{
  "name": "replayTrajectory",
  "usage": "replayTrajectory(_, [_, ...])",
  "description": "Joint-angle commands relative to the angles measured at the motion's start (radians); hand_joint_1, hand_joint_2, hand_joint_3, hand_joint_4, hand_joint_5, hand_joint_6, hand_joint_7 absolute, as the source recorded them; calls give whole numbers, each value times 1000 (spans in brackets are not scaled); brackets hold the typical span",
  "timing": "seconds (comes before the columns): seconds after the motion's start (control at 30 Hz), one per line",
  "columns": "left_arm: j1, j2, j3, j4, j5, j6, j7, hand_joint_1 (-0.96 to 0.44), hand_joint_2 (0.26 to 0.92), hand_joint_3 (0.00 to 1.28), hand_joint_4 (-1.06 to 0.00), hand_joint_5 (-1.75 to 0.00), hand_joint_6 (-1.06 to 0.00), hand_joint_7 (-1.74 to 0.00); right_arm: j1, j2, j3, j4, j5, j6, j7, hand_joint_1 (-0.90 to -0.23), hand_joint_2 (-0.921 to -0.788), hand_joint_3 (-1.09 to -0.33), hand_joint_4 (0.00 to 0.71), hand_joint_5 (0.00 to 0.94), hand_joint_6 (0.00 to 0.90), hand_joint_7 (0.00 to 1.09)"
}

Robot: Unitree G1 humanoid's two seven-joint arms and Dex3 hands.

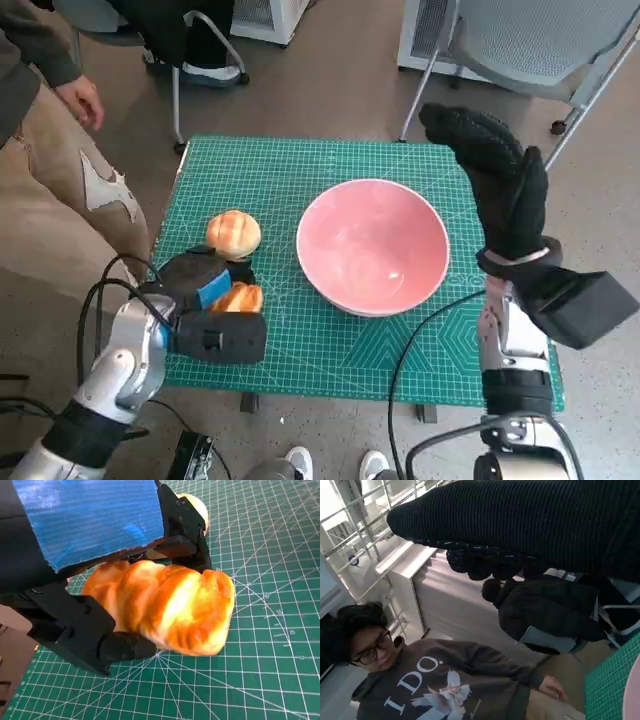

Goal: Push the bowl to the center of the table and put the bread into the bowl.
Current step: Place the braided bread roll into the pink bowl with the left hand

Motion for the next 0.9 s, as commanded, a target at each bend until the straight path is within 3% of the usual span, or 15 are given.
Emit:
replayTrajectory(0.03, [33, 14, 11, -4, -27, -11, -15, 2, 609, 603, -714, -1362, -684, -1076, 18, 3, 0, 14, -5, 12, -8, -689, -921, -820, 167, 1, -1, 497])
replayTrajectory(0.57, [73, 50, 97, -179, -75, -14, -50, 1, 651, 521, -724, -1321, -693, -1049, 10, 4, 0, 28, -3, 7, -3, -700, -921, -819, 170, 2, -1, 497])
replayTrajectory(0.77, [54, 66, 170, -319, -134, 1, -104, 1, 680, 450, -760, -1266, -704, -1017, -2, 0, -3, 49, -1, 0, 3, -700, -921, -819, 172, 3, -1, 497])
replayTrajectory(0.9, [14, 68, 227, -416, -185, 26, -141, 2, 740, 326, -797, -1158, -698, -1045, -11, -2, -4, 60, -2, -2, 4, -699, -921, -818, 173, 3, -1, 497])
